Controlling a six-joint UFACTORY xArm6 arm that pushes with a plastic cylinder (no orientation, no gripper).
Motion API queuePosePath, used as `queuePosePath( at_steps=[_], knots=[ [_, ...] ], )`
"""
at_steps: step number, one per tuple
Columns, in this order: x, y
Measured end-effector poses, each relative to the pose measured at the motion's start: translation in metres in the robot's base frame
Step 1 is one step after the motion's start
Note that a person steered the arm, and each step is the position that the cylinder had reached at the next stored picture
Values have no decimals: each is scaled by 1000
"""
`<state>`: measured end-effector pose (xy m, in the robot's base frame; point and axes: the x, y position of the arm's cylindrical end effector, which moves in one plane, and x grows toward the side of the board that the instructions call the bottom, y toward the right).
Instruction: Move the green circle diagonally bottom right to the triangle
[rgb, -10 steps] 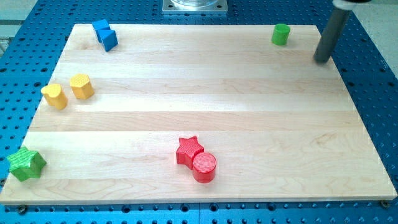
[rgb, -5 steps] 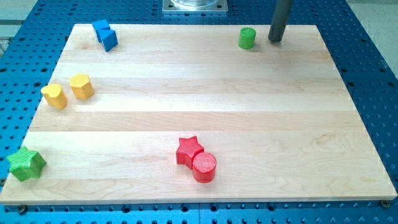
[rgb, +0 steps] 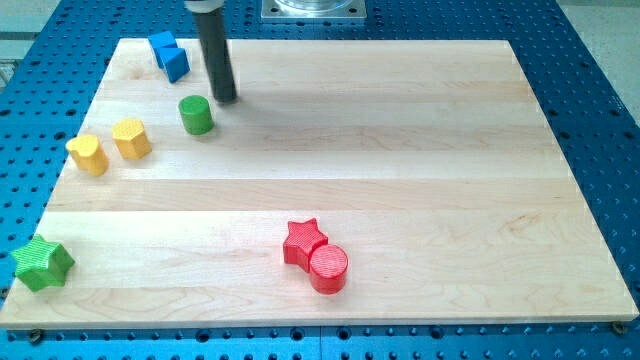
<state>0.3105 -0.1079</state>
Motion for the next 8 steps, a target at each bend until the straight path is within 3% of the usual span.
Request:
queuePosePath(
  at_steps=[1,2,3,4,5,6,7,8],
  knots=[
    [15,-14],
    [-9,-17],
    [18,-65],
    [57,-72],
    [60,-27],
    [38,-22],
    [56,-13],
    [104,-19]
  ],
)
